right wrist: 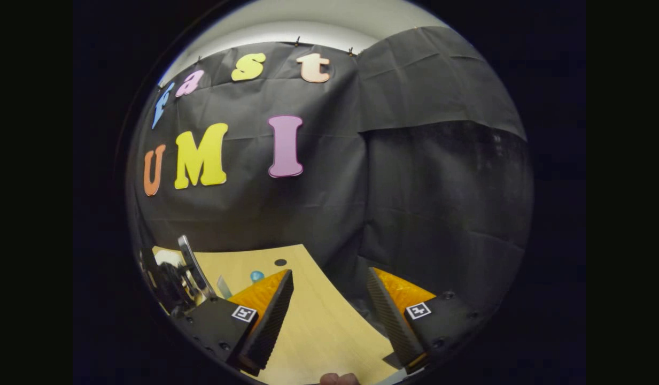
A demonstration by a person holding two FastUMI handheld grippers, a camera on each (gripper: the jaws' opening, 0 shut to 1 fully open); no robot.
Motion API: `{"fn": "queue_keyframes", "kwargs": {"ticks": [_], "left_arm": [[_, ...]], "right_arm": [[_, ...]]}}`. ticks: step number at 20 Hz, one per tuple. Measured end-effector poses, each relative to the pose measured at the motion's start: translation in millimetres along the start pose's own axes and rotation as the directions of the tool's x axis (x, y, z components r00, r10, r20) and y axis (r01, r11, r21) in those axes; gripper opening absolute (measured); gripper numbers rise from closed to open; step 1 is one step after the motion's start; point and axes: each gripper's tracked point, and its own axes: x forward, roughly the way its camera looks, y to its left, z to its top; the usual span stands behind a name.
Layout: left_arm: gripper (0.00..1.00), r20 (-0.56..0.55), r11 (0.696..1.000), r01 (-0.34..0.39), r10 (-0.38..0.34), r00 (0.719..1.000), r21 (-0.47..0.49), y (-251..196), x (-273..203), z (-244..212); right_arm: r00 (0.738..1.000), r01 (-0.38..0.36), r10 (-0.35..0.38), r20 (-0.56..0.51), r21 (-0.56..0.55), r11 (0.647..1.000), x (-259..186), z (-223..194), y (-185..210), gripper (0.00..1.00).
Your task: First open the suitcase, pack the skin care products into it, and then close the suitcase.
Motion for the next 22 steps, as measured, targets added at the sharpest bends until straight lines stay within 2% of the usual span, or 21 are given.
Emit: {"fn": "queue_keyframes", "kwargs": {"ticks": [3,5,6,8,10,11,13,15,16,19,21,22], "left_arm": [[0.05,0.107,0.984,-0.046,0.065,0.992,-0.171,60,-29,10],[0.05,0.162,0.956,-0.050,0.100,0.982,-0.290,104,-48,5],[0.04,0.185,0.941,-0.056,0.124,0.975,-0.334,128,-55,-4],[0.04,0.205,0.908,-0.102,0.200,0.958,-0.407,182,-65,-36],[0.04,0.183,0.864,-0.146,0.262,0.948,-0.481,226,-65,-87],[0.04,0.168,0.838,-0.167,0.292,0.942,-0.520,244,-63,-116],[0.05,0.142,0.774,-0.201,0.350,0.926,-0.600,274,-58,-174],[0.04,0.085,0.703,-0.221,0.372,0.924,-0.676,290,-45,-232],[0.04,0.059,0.671,-0.226,0.374,0.926,-0.706,294,-38,-258],[0.05,-0.009,0.570,-0.218,0.346,0.938,-0.792,289,5,-324],[0.04,-0.057,0.507,-0.199,0.283,0.958,-0.838,268,49,-367],[0.05,-0.085,0.463,-0.187,0.232,0.969,-0.867,252,70,-386]], "right_arm": [[0.998,-0.057,0.057,0.008,-0.011,0.998,-1,8,33,0.82],[0.995,-0.103,0.103,0.016,-0.014,0.995,-3,18,60,0.80],[0.992,-0.127,0.128,0.019,-0.018,0.992,-4,22,73,0.82],[0.986,-0.167,0.168,0.023,-0.030,0.985,-7,28,99,0.83],[0.977,-0.211,0.212,0.016,-0.048,0.976,-13,32,125,0.82],[0.973,-0.228,0.229,0.014,-0.061,0.972,-15,33,136,0.80],[0.969,-0.247,0.248,0.007,-0.087,0.965,-22,33,153,0.83],[0.965,-0.262,0.263,-0.008,-0.111,0.959,-27,30,170,0.85],[0.963,-0.270,0.270,-0.017,-0.127,0.954,-29,28,177,0.80],[0.961,-0.275,0.274,-0.029,-0.174,0.946,-37,25,194,0.81],[0.964,-0.267,0.265,-0.036,-0.200,0.943,-39,23,201,0.80],[0.965,-0.261,0.257,-0.044,-0.204,0.944,-39,21,204,0.80]]}}
